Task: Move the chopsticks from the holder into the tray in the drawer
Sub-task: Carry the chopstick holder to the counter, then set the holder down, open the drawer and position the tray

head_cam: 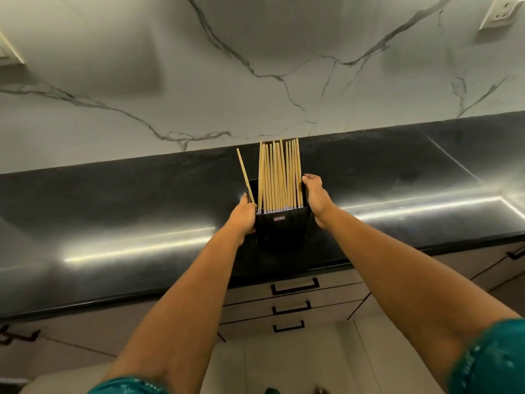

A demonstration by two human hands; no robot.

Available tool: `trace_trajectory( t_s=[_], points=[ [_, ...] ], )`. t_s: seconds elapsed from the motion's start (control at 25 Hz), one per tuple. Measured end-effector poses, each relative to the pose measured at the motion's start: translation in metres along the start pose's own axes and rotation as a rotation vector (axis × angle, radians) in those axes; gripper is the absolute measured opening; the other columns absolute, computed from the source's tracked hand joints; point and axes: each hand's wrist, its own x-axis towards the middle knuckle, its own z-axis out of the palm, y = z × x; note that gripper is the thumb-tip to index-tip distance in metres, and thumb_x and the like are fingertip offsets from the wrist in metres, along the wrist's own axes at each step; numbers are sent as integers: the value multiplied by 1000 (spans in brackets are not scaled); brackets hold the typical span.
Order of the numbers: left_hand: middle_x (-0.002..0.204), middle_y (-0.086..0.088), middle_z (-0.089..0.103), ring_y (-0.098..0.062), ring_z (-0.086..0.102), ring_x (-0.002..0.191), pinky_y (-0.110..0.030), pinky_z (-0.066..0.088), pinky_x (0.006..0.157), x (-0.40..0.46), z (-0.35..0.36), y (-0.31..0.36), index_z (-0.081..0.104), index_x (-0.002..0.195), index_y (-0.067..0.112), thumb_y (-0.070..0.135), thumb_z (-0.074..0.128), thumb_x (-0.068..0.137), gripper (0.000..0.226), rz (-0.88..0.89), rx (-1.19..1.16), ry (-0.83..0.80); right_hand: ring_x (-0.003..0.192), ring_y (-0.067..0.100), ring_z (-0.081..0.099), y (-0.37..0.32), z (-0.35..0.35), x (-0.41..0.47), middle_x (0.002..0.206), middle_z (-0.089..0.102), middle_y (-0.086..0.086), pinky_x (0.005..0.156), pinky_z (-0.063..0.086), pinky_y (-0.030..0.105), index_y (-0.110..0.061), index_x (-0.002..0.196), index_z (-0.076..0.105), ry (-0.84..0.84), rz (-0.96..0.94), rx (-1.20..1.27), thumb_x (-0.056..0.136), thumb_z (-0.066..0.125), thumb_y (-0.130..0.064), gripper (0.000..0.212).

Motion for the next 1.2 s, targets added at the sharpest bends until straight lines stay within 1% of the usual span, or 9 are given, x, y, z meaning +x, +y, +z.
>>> trace_trajectory(
  t_s=[0.2, 0.32, 0.44, 0.52, 0.68, 0.76, 0.88, 1.0, 1.2],
  points=[
    [138, -9, 50, -27, 52, 119, -46, 41, 106, 25, 1, 0, 18, 149, 35, 32, 32, 101, 51, -39, 16, -5, 88, 9, 57, 4, 0, 21, 102, 57, 1, 65, 43, 22, -13, 135, 34, -28, 63, 34, 101, 33, -38, 43],
    [154, -12, 29, -32, 24, 141, -45, 22, 114, 10, 0, -11, 16, 151, 20, 55, 34, 95, 68, 153, 463, 182, 95, 6, 53, 12, -11, 12, 111, 53, -3, 77, 42, 19, -14, 135, 36, 101, -93, 16, 99, 38, -39, 43],
    [123, -8, 53, -19, 42, 115, -30, 40, 95, -39, 12, -63, 48, 126, 12, 49, 48, 91, 51, 700, 651, 532, 83, 12, 50, 57, -24, -30, 95, 53, 2, 76, 43, 27, -19, 105, 51, 402, -445, -192, 92, 46, -30, 18],
    [97, -4, 54, -13, 45, 91, -25, 43, 77, -66, 34, -109, 56, 101, 13, 32, 55, 89, 23, 907, 670, 366, 74, 16, 46, 108, -23, -71, 81, 48, -1, 70, 40, 28, -23, 85, 48, 373, -543, -331, 87, 47, -23, 2],
    [97, -11, 54, -25, 51, 88, -44, 49, 76, -77, 70, -184, 57, 97, 7, 18, 51, 89, 15, 675, 930, -141, 78, 18, 45, 203, -10, -128, 82, 48, 0, 73, 42, 34, -19, 82, 48, 100, -311, -655, 82, 44, -22, 5],
    [119, -16, 54, -33, 52, 107, -45, 47, 89, -61, 73, -202, 51, 118, 4, 18, 46, 90, 32, 442, 1073, -175, 103, 30, 52, 227, -8, -115, 108, 59, 15, 94, 45, 46, -6, 106, 58, -73, -163, -1006, 87, 47, -18, 25],
    [155, -14, 25, -33, 29, 140, -42, 30, 113, -26, 75, -217, 20, 148, 8, 11, 42, 93, 60, 228, 1288, -286, 144, 31, 22, 231, -5, -78, 157, 24, 15, 119, 21, 39, -7, 150, 24, -328, -10, -1367, 91, 50, -15, 65],
    [161, -5, -1, -24, 3, 148, -38, 11, 120, 2, 78, -220, 5, 152, 12, 6, 47, 91, 74, 149, 1354, -319, 145, 32, 21, 233, -4, -59, 158, 20, 17, 118, 20, 40, -8, 150, 24, -329, 48, -1530, 91, 50, -7, 64],
    [153, -16, 29, -31, 29, 140, -40, 26, 114, -4, 86, -233, 33, 143, 9, 14, 39, 97, 47, 321, 1440, -306, 136, 33, 38, 236, 2, -73, 150, 35, 18, 109, 37, 41, -8, 144, 35, -260, 213, -1400, 94, 48, -7, 52]
  ],
)
